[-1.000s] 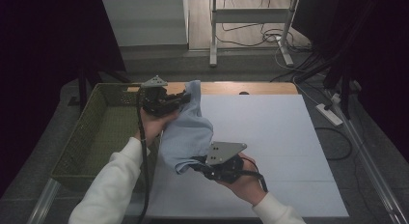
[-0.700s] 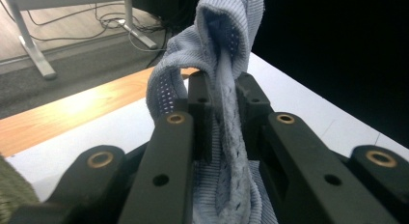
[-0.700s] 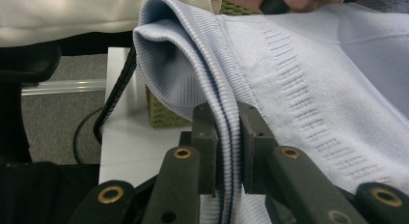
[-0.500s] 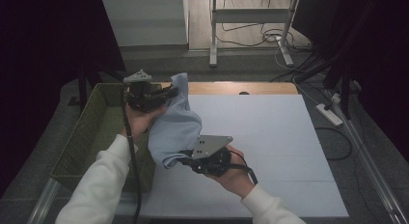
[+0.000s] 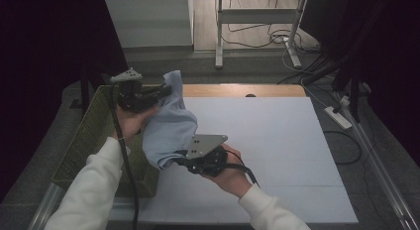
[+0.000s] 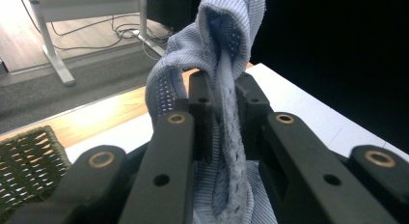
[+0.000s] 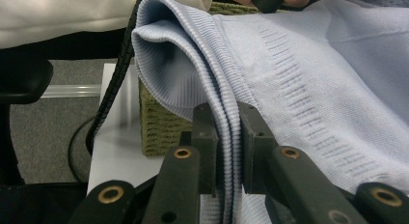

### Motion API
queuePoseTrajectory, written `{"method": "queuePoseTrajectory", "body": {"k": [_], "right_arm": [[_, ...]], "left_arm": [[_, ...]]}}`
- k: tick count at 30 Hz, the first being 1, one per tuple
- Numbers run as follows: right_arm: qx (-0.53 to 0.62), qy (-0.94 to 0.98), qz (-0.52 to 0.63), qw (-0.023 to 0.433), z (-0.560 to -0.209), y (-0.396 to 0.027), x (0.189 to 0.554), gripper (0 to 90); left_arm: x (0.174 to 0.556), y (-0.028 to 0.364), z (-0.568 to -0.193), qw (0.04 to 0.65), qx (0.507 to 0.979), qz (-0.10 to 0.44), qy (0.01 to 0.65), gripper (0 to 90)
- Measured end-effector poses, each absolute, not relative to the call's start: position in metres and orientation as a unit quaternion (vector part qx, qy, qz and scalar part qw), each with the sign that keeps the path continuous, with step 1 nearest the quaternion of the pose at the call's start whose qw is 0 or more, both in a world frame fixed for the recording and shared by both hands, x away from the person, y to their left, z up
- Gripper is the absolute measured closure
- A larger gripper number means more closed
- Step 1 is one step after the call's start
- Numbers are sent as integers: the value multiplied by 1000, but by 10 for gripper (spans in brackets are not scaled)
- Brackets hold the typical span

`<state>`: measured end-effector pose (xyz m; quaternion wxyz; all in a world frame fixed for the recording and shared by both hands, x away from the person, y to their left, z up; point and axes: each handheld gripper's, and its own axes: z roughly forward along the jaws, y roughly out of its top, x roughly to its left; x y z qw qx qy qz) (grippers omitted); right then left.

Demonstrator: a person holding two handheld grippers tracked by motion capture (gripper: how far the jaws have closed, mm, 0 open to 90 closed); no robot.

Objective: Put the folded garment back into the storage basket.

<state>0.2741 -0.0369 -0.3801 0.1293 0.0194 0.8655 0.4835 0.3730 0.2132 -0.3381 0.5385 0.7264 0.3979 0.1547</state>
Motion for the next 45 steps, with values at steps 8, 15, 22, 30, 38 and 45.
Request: {"method": "queuePoseTrajectory", "body": {"k": [8,15,22,30,38,45], "right_arm": [[9,862,489,135,-372,-28,275,789],[5,860,493,133,-371,-17,278,789],[-1,859,494,133,-372,-6,280,789],[-4,856,500,132,-373,7,283,789],[-9,856,501,127,-375,22,287,790],[-17,855,504,124,-376,31,288,789]], "left_arm": [[369,223,-326,541,722,167,397,796],[366,236,-324,542,716,173,405,797],[364,247,-324,543,711,178,410,797],[361,261,-322,543,705,185,417,797],[359,274,-323,542,703,187,421,801],[355,287,-323,543,699,190,425,801]]}}
